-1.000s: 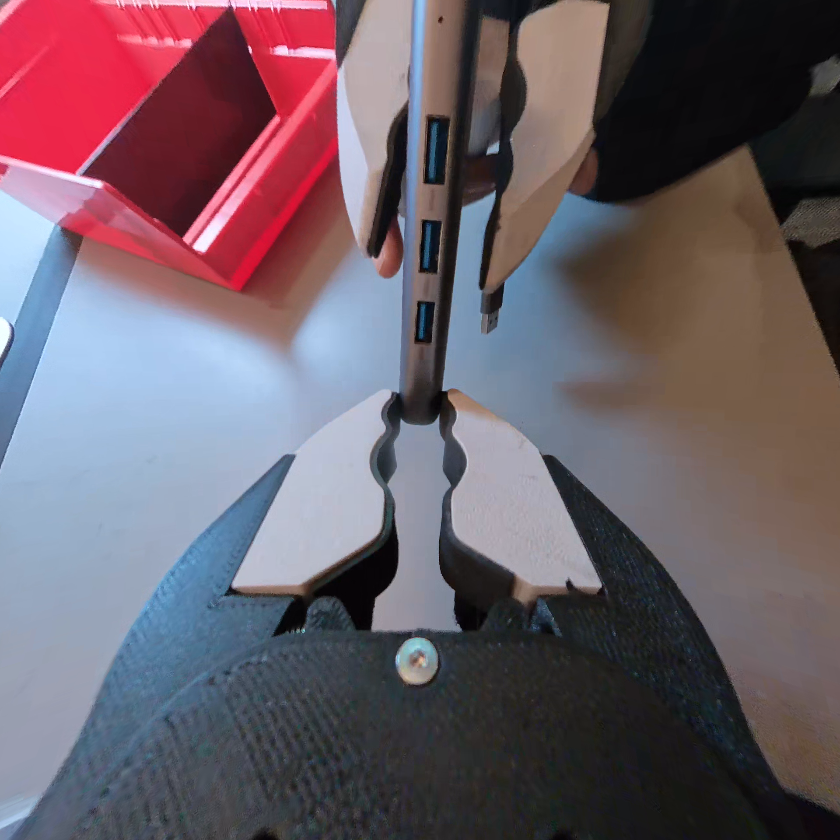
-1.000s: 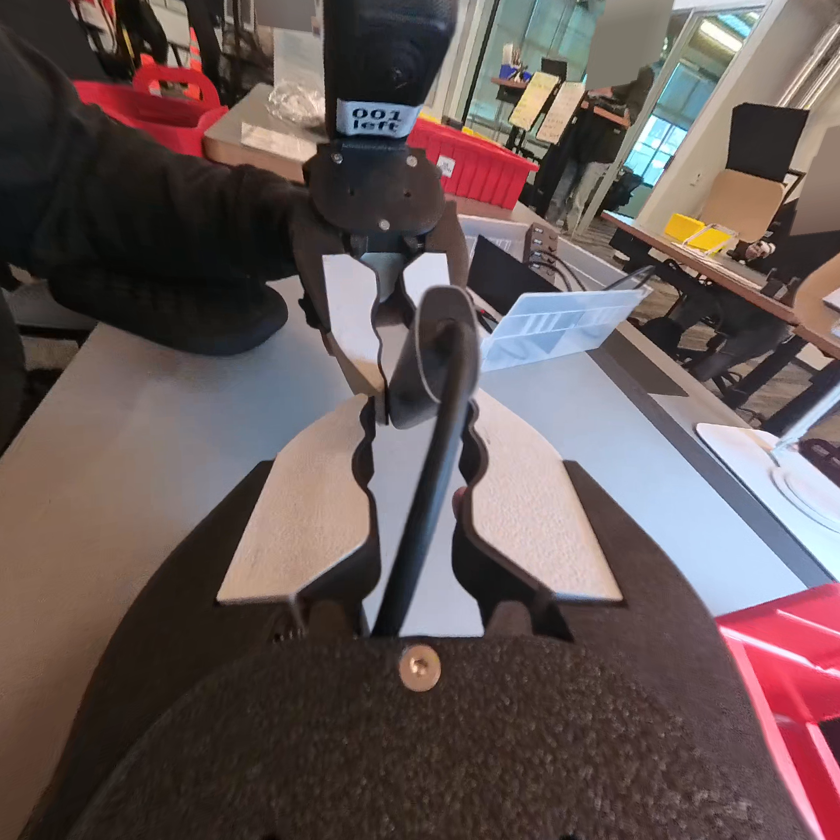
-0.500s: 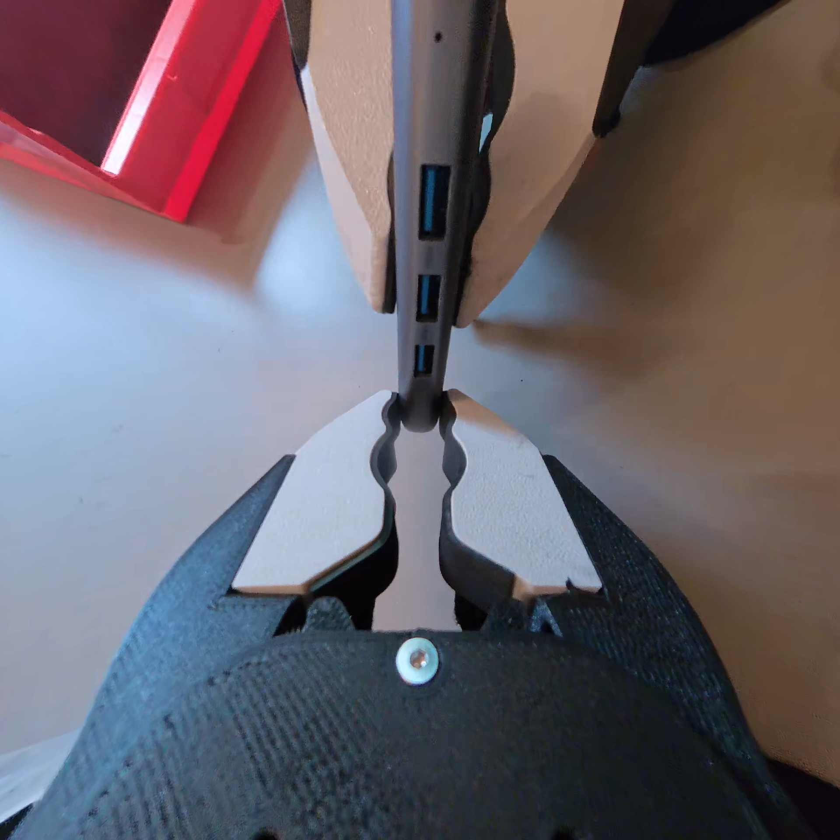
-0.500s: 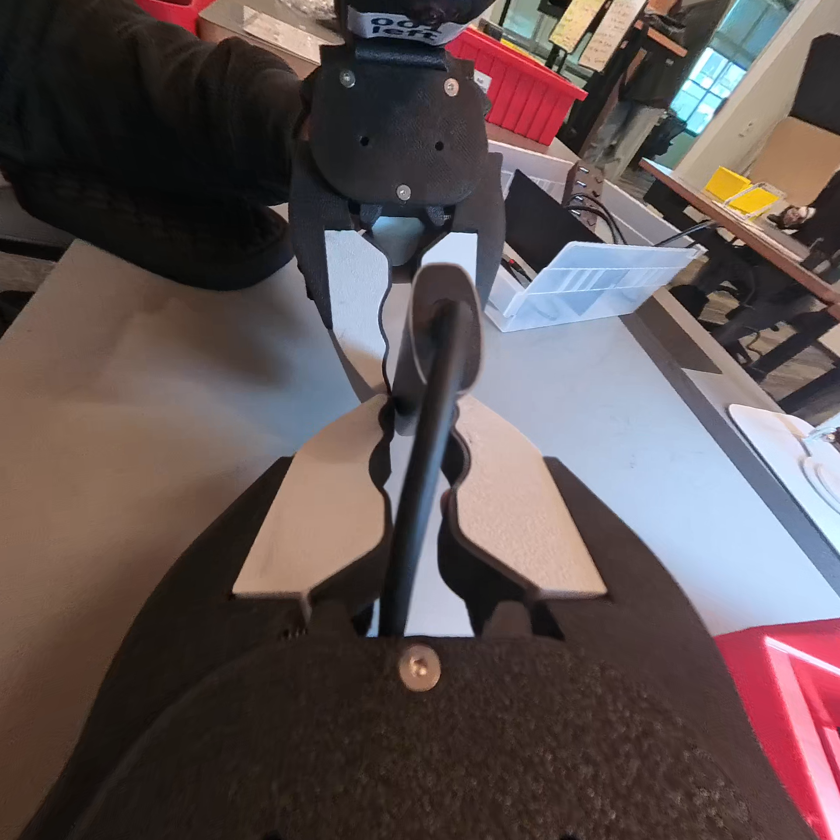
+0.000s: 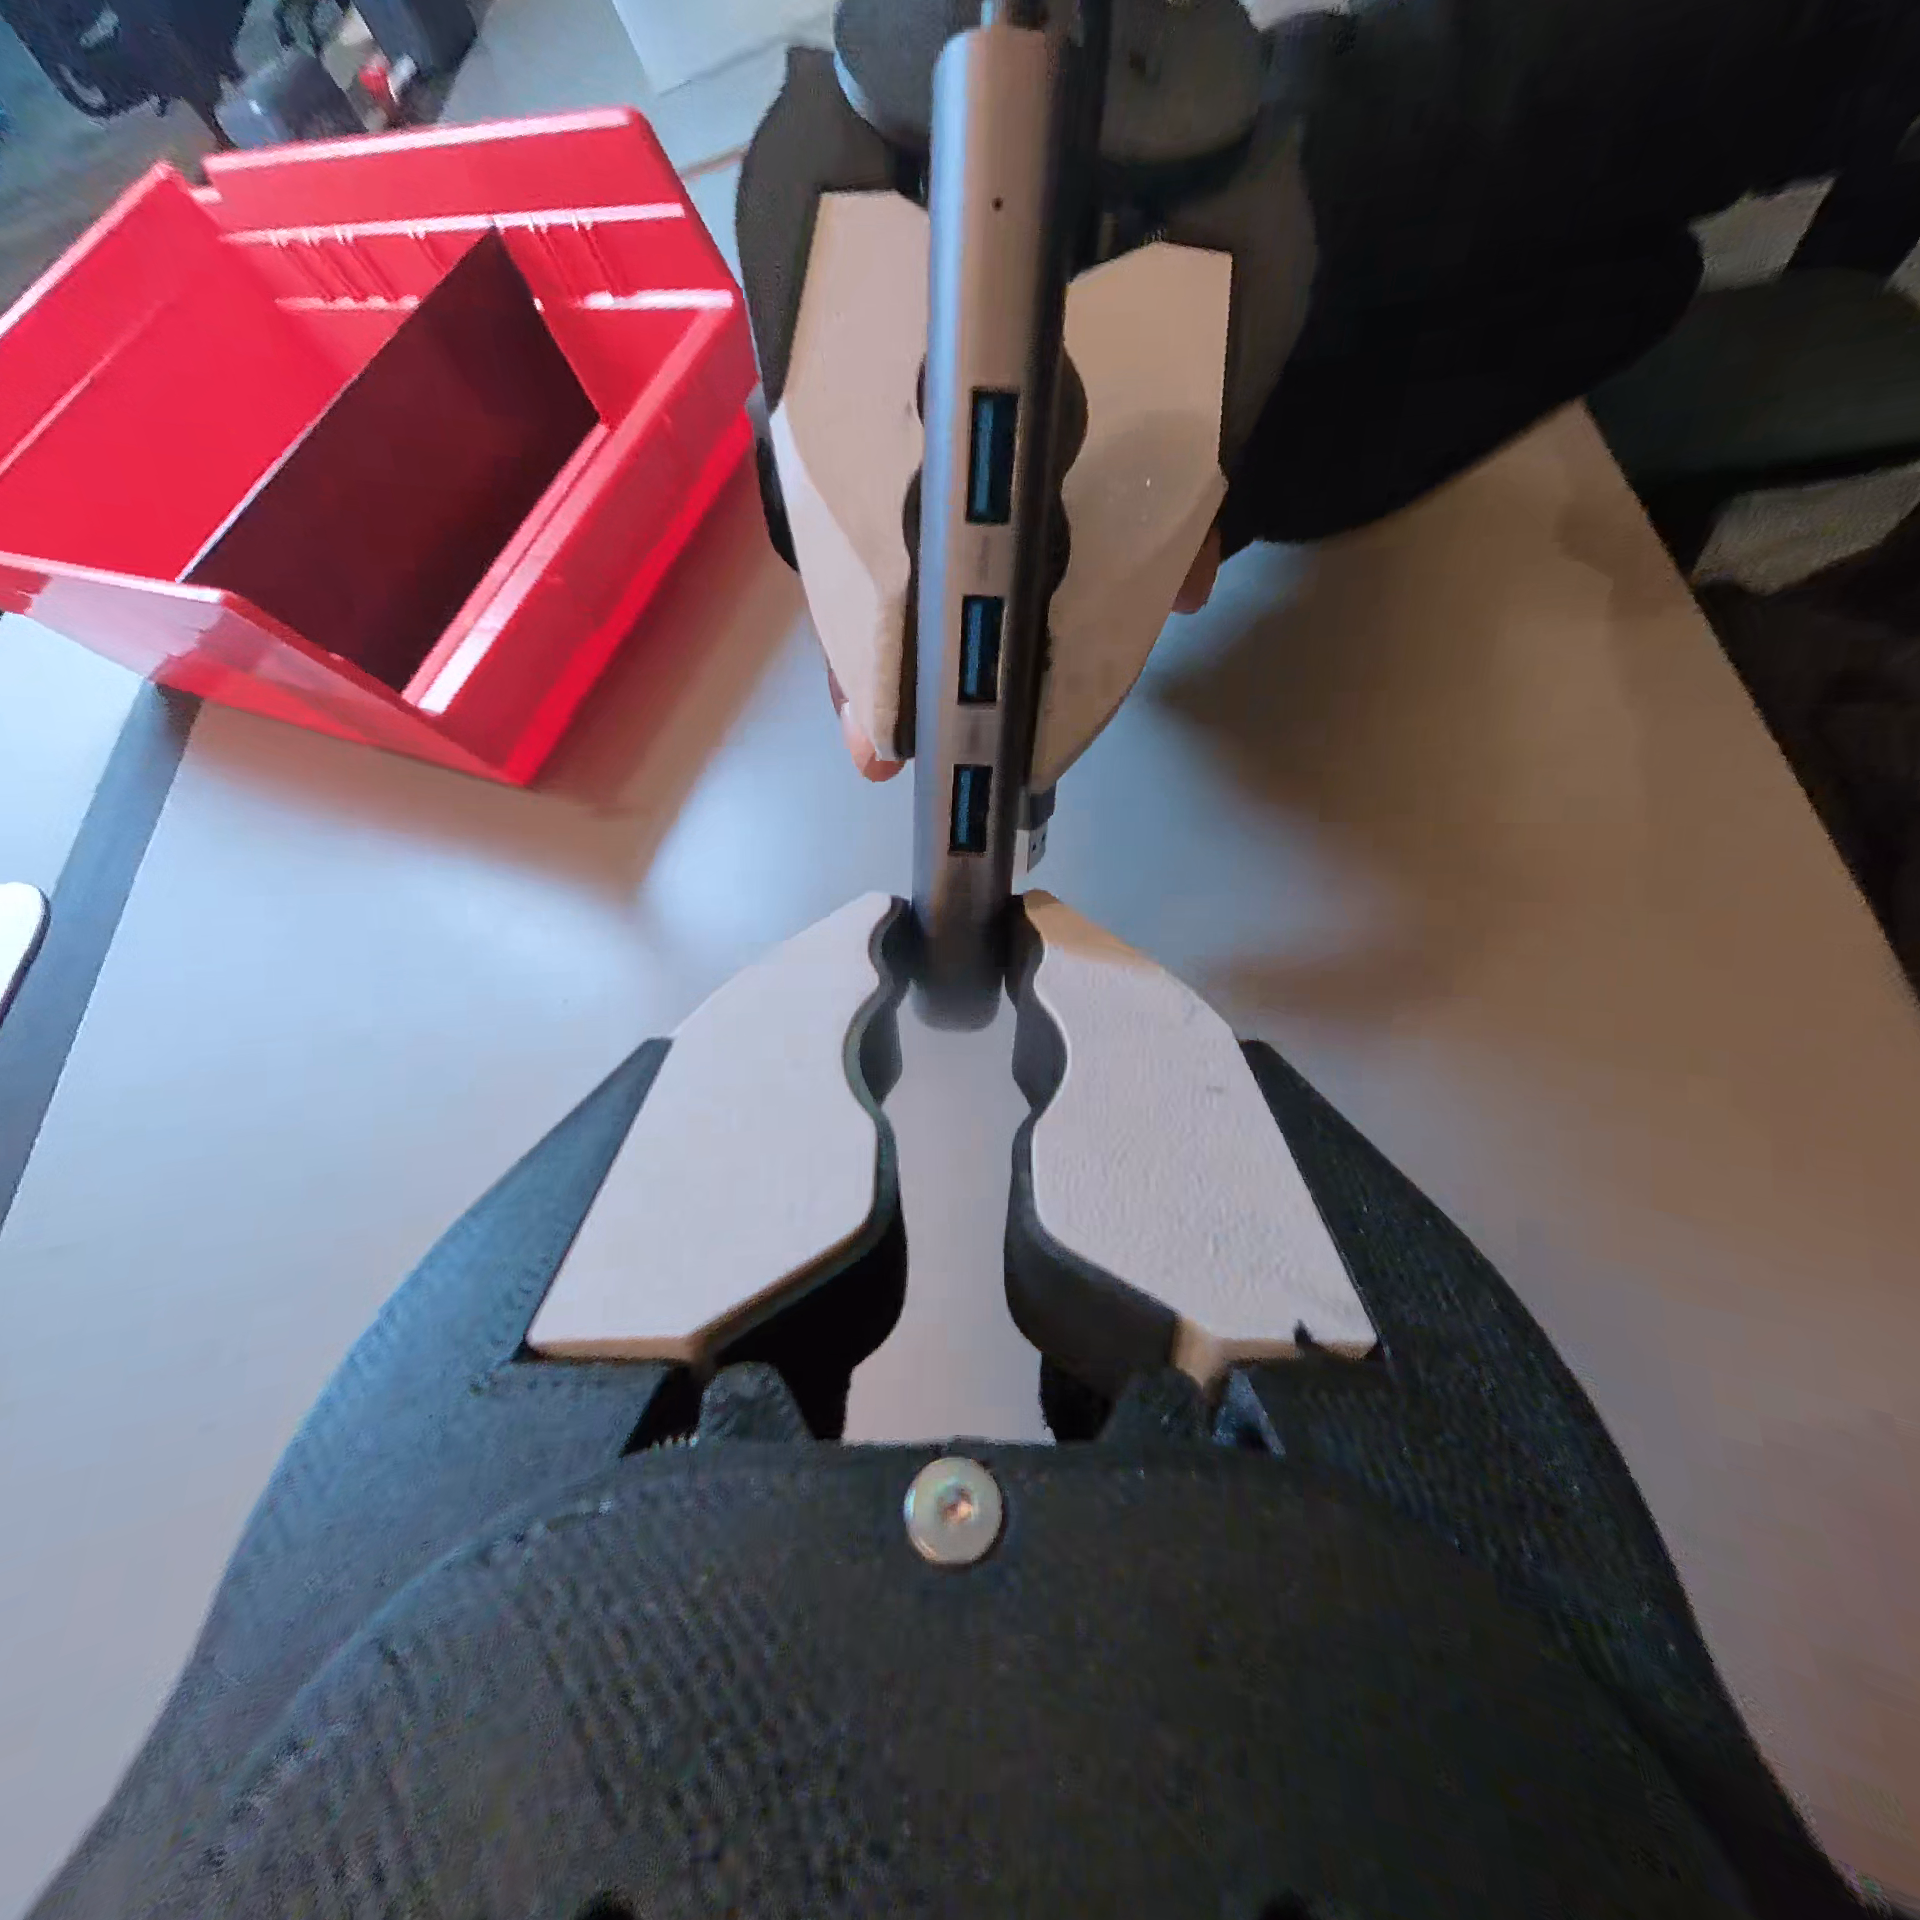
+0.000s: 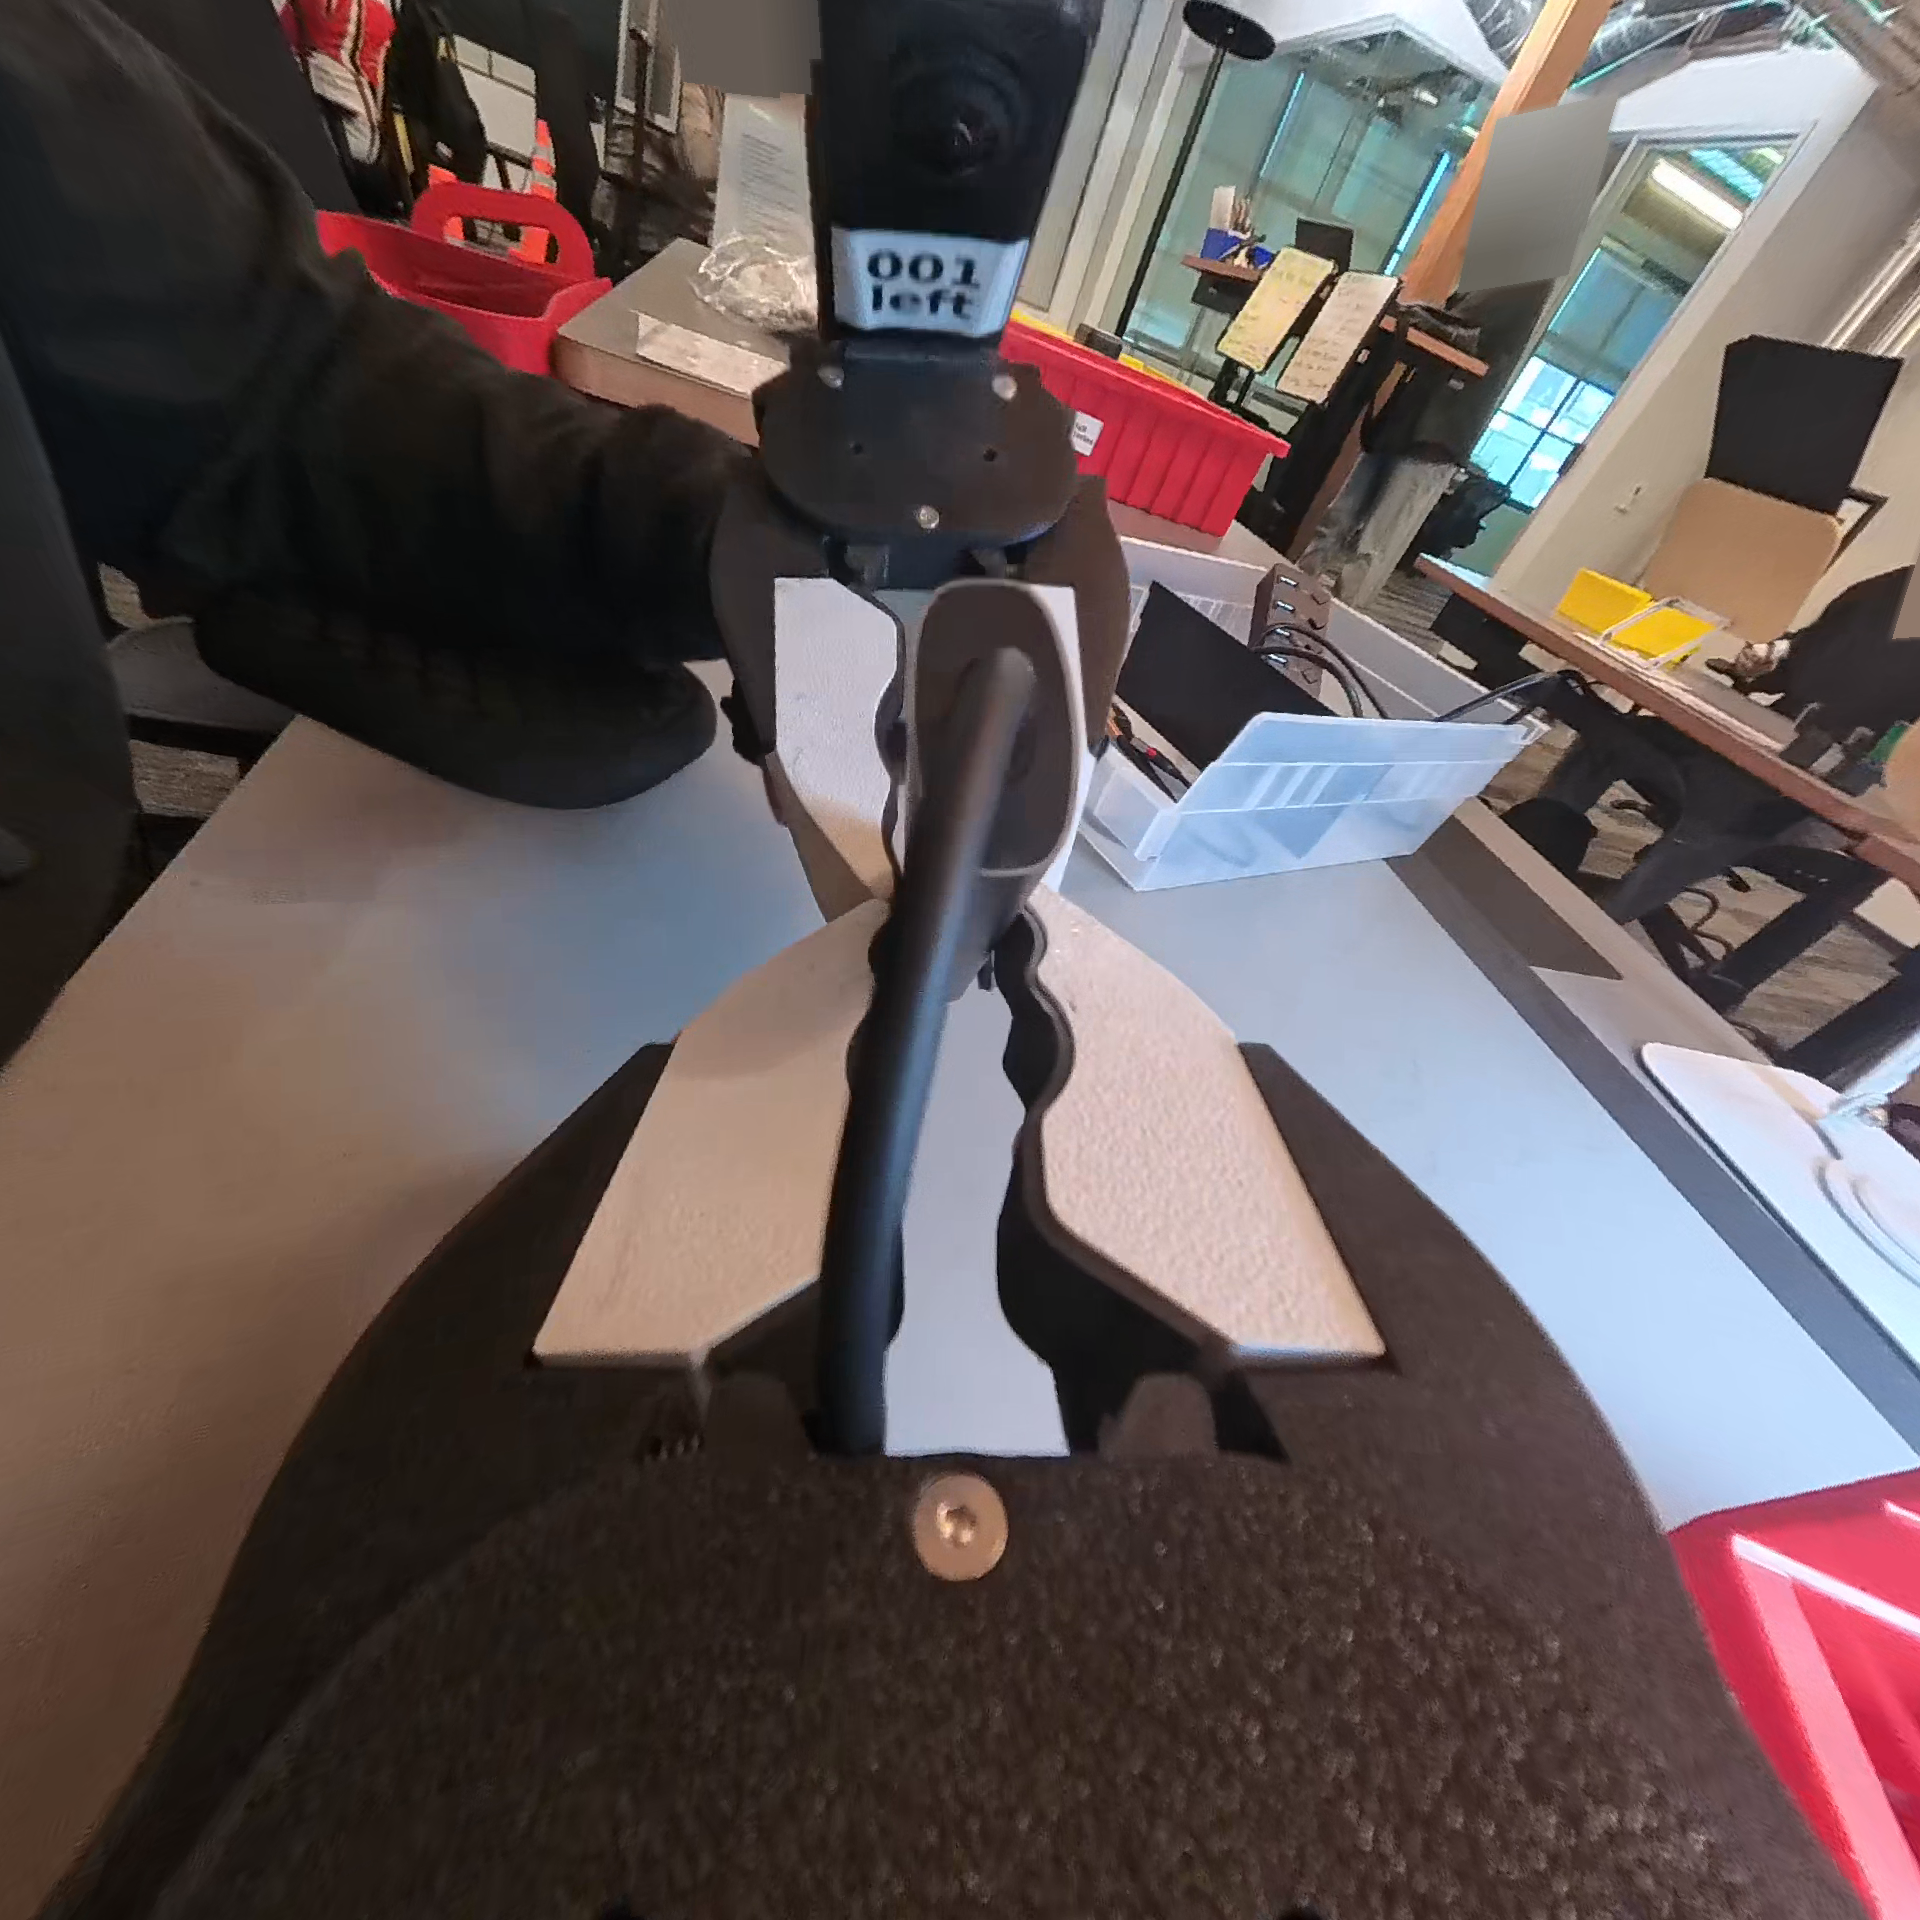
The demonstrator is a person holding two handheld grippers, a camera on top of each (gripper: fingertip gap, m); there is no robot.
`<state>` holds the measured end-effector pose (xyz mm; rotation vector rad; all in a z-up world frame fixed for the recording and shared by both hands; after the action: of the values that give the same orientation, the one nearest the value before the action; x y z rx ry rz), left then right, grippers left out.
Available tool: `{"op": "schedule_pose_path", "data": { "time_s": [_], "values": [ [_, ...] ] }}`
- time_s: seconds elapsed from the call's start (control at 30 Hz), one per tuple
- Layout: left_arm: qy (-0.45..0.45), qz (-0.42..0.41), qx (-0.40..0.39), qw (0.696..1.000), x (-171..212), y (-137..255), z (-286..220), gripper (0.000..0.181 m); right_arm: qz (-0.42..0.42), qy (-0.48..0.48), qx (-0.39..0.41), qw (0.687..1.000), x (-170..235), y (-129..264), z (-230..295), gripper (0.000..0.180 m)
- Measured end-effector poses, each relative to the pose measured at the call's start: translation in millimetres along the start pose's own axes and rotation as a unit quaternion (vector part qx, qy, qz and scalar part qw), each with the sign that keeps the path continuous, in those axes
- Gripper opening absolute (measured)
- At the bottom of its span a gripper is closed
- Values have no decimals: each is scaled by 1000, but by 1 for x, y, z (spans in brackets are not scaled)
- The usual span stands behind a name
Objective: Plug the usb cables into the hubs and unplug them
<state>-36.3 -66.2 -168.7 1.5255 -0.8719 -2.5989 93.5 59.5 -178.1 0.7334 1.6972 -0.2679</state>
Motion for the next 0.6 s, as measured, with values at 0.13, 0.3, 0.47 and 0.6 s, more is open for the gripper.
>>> {"op": "schedule_pose_path", "data": {
  "time_s": [0.13,0.3,0.47,0.6],
  "values": [
    [-37,51,-11,998,-2,-2,-6,17,29,18,-1,999,1,-4,4,17],
    [-54,85,-14,995,-2,-5,-8,17,46,19,-6,999,2,-5,5,26],
    [-70,112,-9,991,-1,-9,-13,17,60,20,-11,998,3,-10,7,36],
    [-81,126,-5,989,-1,-12,-17,17,80,30,-11,996,6,-12,8,31]
  ]
}}
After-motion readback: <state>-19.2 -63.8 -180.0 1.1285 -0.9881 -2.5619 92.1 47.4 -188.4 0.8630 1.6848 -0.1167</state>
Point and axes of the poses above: each gripper's, where its closed fingertips meet, y back along the fingers, x out of its underside, z = x × y across the jaws, the point moved 10 cm from there along y, back along the fingers, and after that the axes turned 15 degrees about -x, right-handed, at the moved point
